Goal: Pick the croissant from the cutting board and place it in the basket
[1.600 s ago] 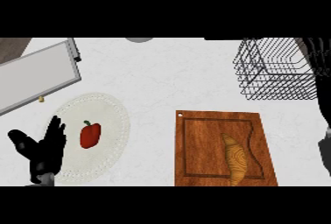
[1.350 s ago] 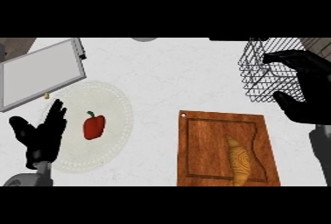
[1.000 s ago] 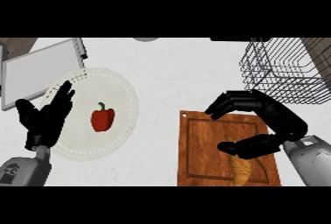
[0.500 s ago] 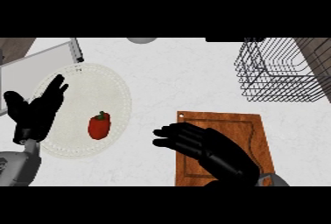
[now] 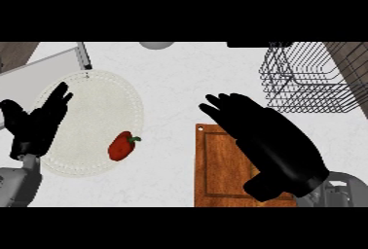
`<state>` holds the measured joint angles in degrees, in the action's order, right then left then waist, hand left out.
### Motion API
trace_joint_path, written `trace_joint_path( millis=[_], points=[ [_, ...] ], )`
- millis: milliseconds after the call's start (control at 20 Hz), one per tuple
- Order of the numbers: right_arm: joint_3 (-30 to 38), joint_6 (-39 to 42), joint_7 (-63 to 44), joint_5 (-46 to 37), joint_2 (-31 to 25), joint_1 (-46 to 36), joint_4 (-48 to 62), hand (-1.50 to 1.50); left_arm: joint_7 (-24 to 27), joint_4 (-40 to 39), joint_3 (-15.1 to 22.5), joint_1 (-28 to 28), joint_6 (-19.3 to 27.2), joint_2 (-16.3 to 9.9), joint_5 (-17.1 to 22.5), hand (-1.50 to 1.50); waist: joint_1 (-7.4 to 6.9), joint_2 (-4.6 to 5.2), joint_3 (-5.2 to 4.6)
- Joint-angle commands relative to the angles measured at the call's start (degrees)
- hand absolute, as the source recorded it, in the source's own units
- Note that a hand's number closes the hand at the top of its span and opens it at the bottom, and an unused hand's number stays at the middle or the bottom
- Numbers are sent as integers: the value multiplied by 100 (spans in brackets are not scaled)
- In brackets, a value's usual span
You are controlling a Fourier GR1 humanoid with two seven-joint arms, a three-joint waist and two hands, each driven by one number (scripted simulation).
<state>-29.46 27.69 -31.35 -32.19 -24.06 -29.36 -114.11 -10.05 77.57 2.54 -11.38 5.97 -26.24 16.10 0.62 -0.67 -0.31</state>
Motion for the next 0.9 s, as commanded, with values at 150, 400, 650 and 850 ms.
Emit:
trace_joint_path(
  millis=[150,400,650,850],
  points=[
    [711,2258,-1695,1435,31,-1167,288,-150,24,-8,-14,-14,-57,56,-24,0,-43,38,5],
    [1334,3005,-2526,2945,-31,-1187,214,-150,-218,158,-82,-132,25,5,-73,0,23,4,16],
    [2044,2963,-2649,4371,-745,-711,-211,-150,-12,-2,-38,-41,169,319,-234,0,85,17,22],
    [2560,2419,-2506,4885,-1129,-89,-1015,-150,57,-145,-96,-88,66,353,-324,0,73,31,27]
  ],
)
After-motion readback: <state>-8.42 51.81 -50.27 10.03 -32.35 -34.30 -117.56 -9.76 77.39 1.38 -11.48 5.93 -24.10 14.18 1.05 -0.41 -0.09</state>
